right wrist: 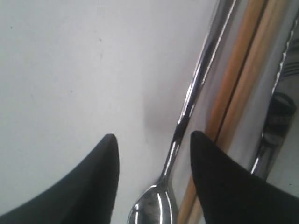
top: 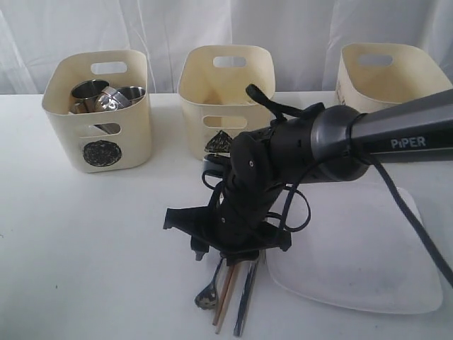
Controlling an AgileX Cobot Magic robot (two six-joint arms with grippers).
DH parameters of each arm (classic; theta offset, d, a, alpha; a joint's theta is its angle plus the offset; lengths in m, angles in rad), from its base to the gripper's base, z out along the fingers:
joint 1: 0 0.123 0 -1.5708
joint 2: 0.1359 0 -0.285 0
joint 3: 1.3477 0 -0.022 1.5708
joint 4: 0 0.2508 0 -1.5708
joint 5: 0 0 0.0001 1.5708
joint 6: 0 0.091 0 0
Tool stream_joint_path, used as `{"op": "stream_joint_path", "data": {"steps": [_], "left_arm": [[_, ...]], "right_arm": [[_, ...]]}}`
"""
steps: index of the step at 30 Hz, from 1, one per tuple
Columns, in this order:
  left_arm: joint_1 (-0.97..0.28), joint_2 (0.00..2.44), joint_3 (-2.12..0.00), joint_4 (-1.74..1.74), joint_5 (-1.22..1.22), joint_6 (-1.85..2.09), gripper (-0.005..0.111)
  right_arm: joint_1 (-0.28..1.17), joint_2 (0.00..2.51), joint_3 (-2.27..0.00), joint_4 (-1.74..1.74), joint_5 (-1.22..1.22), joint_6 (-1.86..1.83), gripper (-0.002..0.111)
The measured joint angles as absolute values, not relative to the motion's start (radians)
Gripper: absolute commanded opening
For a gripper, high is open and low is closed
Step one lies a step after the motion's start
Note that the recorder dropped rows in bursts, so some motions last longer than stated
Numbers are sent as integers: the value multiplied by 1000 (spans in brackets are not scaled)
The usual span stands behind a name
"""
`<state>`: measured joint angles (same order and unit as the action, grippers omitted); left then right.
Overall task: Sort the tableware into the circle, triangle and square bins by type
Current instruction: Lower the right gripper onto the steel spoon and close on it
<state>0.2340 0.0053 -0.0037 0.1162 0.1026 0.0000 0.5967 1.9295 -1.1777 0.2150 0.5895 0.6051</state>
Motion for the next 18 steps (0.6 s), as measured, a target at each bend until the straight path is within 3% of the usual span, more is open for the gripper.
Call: {"op": "stream_joint_path", "data": {"steps": [18], "left_arm": [[234, 5, -4, 116, 103, 0, 56]], "right_arm": [[597, 1975, -1182, 231, 564, 607, 43]]}}
